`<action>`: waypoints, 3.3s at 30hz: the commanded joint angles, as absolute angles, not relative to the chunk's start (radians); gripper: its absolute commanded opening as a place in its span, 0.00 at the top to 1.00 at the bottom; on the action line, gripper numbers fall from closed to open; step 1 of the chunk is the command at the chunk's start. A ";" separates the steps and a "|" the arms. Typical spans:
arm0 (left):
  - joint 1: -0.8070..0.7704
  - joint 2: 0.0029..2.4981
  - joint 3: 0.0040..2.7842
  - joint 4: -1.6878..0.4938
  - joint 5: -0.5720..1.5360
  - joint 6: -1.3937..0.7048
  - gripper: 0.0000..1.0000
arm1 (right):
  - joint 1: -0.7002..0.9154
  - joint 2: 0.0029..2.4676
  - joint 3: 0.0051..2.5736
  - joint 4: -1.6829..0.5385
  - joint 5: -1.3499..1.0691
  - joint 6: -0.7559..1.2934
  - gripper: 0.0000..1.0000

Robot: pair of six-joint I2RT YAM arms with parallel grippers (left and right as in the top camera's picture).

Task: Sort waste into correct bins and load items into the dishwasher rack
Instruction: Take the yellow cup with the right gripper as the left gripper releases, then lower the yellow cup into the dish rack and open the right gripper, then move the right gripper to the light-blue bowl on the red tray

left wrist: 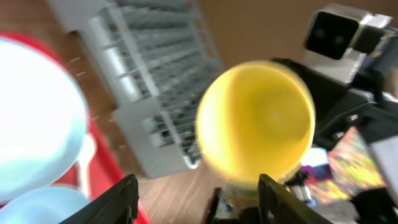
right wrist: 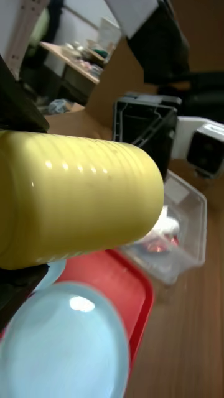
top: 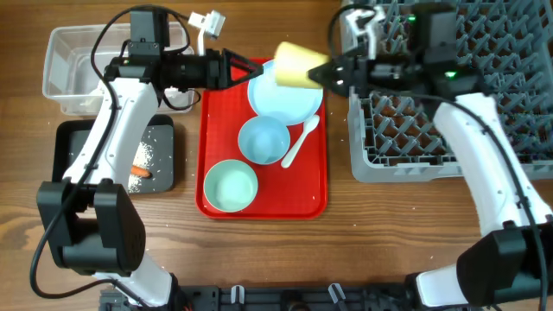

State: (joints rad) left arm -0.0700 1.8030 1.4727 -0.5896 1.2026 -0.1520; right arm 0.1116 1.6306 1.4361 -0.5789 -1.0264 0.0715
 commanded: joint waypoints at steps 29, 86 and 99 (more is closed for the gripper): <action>-0.070 1.777 1.486 -0.828 0.450 -0.139 0.37 | 0.125 1.782 1.642 -1.421 0.065 0.211 0.73; -0.182 1.871 1.457 -0.962 0.122 -0.302 0.37 | 0.480 2.107 1.739 -1.009 -0.233 0.288 0.49; -0.148 1.871 1.457 -0.924 0.125 -0.349 0.35 | 0.484 2.172 1.726 -0.981 -0.233 0.225 0.65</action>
